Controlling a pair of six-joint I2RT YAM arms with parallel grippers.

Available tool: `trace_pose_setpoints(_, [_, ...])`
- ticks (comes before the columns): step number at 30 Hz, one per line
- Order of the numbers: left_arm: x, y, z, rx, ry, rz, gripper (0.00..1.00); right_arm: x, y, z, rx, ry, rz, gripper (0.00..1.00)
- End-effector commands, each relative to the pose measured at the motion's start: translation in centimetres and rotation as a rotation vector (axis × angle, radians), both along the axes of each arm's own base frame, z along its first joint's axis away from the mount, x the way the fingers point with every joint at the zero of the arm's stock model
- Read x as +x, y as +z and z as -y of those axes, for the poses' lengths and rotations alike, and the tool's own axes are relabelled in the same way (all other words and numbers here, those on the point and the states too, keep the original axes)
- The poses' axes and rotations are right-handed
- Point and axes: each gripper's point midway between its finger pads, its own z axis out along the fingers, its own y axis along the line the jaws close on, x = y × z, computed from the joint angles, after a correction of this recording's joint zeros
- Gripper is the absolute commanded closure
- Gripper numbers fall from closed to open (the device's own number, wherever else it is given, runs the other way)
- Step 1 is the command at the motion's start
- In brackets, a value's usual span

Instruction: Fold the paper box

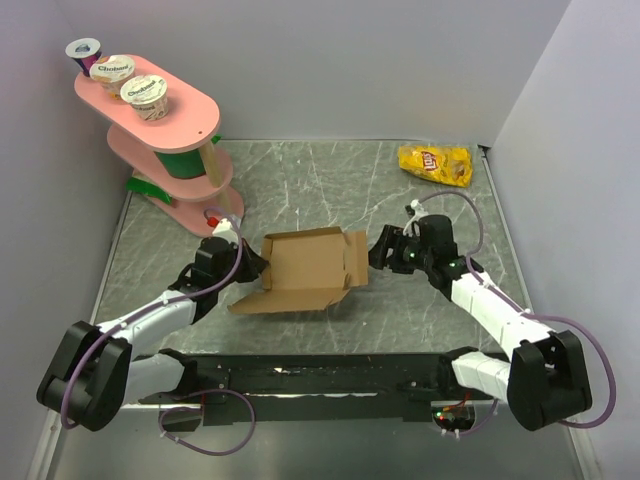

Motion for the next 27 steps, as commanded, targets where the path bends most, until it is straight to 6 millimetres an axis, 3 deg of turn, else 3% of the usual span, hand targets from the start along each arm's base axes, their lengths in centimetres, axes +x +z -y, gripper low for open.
trace_pose_setpoints(1, [0.5,1.0,-0.2,0.01,0.01,0.039,0.99,0.5,3.3,-2.7,0.17,0.043,0.078,0.25])
trace_pose_setpoints(8, [0.3,0.1,-0.3,0.009,0.019,0.011,0.99,-0.5,5.5,-3.4,0.294,0.019,0.087,0.22])
trace_pose_setpoints(27, [-0.6,0.8,0.4,-0.015,-0.051,0.071,0.99,-1.6,3.4,-7.7,0.395,0.167,0.028,0.24])
